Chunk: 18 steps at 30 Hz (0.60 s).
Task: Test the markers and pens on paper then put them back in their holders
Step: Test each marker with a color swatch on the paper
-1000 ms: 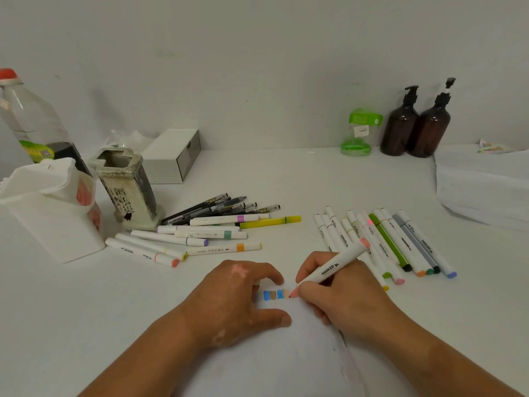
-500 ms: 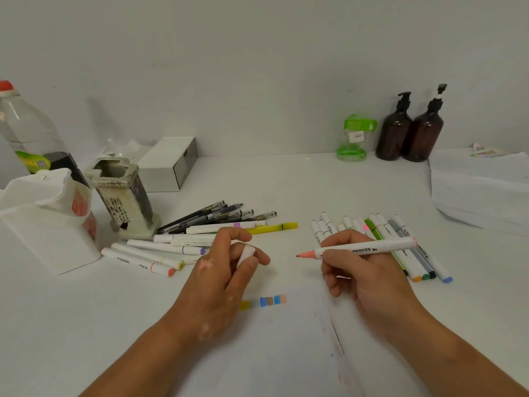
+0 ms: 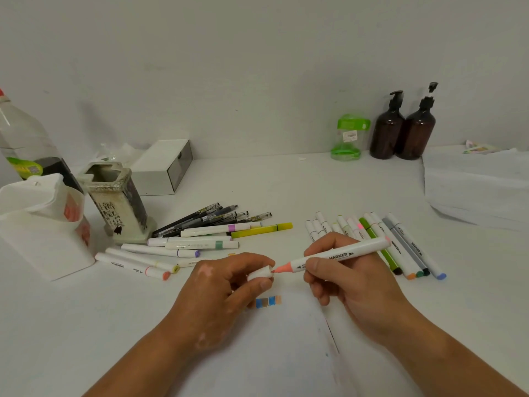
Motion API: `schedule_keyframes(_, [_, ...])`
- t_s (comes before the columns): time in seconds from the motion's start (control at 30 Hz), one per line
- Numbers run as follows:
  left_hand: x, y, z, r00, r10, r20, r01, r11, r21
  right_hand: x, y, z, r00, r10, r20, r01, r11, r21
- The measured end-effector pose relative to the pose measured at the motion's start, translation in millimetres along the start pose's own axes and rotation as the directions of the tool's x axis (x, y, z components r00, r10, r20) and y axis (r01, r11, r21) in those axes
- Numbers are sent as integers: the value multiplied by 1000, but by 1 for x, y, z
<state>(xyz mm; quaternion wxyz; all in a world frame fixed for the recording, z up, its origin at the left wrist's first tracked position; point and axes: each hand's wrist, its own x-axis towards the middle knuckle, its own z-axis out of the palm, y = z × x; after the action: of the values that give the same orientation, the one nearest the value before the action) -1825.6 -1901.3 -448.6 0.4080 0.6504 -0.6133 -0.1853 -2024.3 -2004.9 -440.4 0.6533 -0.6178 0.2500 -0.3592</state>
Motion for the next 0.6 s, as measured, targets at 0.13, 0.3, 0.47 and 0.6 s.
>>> schedule_keyframes(0.13, [-2,5,2,997,68,24,-68,998,-1,-3,1,6,998,27,55,-22,996,-87])
schedule_keyframes(0.3, [-4,6,4,997,74,13,-73,996,-42,-3,1,6,997,58,48,-53,994,-100])
schedule_keyframes(0.47, [-5,5,4,993,118,10,-117,993,-26,-3,1,5,994,76,79,-68,993,-96])
schedule_keyframes(0.6, [-2,6,1,994,106,-28,-106,994,-11,-3,-1,2,993,50,111,-37,992,-123])
